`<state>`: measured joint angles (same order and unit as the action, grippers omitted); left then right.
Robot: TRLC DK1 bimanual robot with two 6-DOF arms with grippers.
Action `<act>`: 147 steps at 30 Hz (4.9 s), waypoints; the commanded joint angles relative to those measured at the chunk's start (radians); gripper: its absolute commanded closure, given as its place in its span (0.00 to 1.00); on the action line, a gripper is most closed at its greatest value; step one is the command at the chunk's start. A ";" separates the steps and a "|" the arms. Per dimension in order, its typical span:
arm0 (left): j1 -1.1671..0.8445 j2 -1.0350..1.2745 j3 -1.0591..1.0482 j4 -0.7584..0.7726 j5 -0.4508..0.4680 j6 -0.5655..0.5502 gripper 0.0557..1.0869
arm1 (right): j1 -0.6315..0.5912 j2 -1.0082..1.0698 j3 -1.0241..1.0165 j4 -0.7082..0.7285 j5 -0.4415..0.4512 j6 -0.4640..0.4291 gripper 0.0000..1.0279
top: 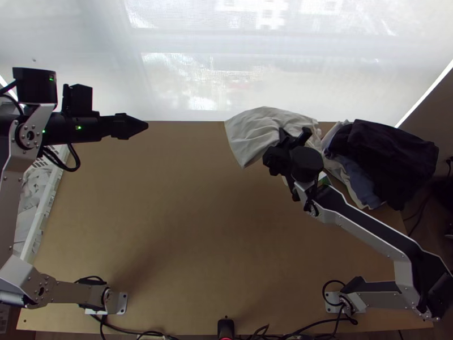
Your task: Fold the t-shirt
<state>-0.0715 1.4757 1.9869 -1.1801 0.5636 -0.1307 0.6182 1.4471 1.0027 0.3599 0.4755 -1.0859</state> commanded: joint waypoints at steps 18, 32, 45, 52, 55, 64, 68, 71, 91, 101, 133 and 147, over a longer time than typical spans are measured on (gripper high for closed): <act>0.050 -0.227 -0.267 0.050 -0.019 -0.001 0.05 | -0.627 -0.389 0.177 -0.295 -0.229 -0.065 0.97; 0.056 -0.270 -0.315 0.051 -0.019 0.002 0.05 | -1.069 -0.292 0.074 -0.191 -0.492 -0.039 0.97; 0.064 -0.296 -0.339 0.050 -0.019 0.002 0.05 | -0.969 -0.133 -0.104 -0.041 -0.433 -0.011 0.97; 0.072 -0.302 -0.342 0.048 -0.019 0.000 0.05 | -0.919 -0.016 -0.124 0.001 -0.374 0.021 0.97; 0.081 -0.305 -0.342 0.046 -0.018 0.000 0.05 | -0.917 0.025 -0.136 0.002 -0.367 0.029 0.97; 0.087 -0.302 -0.347 0.048 -0.018 0.000 0.05 | -0.919 0.001 -0.211 0.004 -0.360 0.070 0.79; 0.085 -0.301 -0.346 0.053 -0.016 -0.001 0.05 | -0.917 -0.039 -0.213 0.002 -0.360 0.106 0.37; 0.087 -0.302 -0.350 0.053 -0.016 -0.003 0.05 | -0.899 -0.102 -0.220 -0.010 -0.359 0.152 0.16; 0.087 -0.319 -0.396 0.054 -0.014 -0.006 0.05 | -0.707 -0.249 0.142 -0.381 -0.383 0.549 0.05; 0.090 -0.379 -0.479 0.053 -0.016 -0.007 0.05 | -0.841 0.216 0.320 -0.343 -0.388 0.719 0.05; 0.110 -0.456 -0.566 0.157 -0.130 -0.010 0.05 | -0.879 0.114 0.249 -0.331 -0.506 0.822 0.05; 0.108 -0.776 -1.031 0.516 -0.446 0.011 0.05 | -0.534 -0.551 -0.087 -0.484 -0.505 1.018 0.05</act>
<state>0.0368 0.8501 1.1793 -0.8013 0.2295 -0.1265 -0.1123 1.2282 1.1465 -0.0959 -0.0277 -0.1452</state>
